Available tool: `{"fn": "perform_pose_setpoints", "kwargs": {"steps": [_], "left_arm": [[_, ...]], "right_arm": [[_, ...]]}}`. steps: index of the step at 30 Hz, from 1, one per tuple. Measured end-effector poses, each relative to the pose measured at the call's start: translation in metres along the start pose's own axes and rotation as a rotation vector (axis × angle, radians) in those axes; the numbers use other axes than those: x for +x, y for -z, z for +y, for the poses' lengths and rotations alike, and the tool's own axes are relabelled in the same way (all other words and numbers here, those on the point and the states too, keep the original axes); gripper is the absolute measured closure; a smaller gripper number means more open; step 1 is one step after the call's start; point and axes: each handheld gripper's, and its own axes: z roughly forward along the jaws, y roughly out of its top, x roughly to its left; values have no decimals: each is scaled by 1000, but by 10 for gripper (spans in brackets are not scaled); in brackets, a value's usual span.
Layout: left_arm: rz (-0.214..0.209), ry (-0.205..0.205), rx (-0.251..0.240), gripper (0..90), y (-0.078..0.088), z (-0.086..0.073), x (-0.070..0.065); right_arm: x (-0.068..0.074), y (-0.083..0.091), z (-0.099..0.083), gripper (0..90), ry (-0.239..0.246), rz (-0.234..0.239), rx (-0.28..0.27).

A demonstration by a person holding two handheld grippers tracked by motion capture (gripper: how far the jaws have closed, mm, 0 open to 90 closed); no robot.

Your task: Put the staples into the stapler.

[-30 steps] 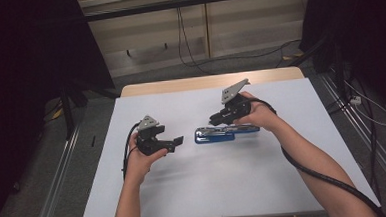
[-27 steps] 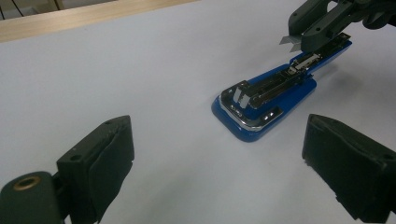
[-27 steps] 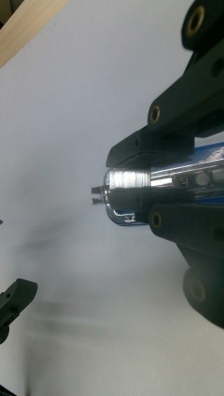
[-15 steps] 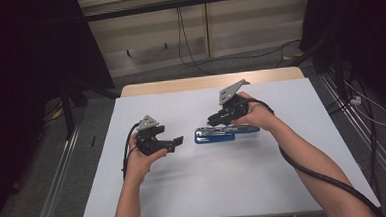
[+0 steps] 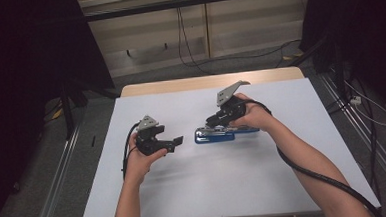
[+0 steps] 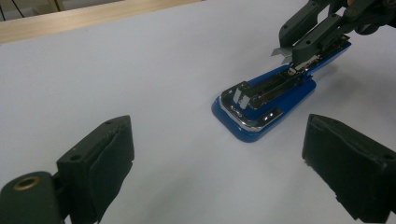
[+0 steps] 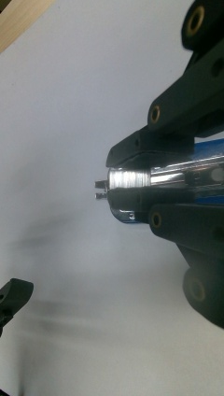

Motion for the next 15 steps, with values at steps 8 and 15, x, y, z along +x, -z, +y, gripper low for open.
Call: {"fn": "perform_pose_setpoints", "kwargs": {"steps": [8,15], "left_arm": [[1,2,-2,93,0,0,0],[3,2,-4,93,0,0,0]], "right_arm": [[-1,-4,0,791,0,5,1],[-1,-7,0,790,2,9,6]]}}
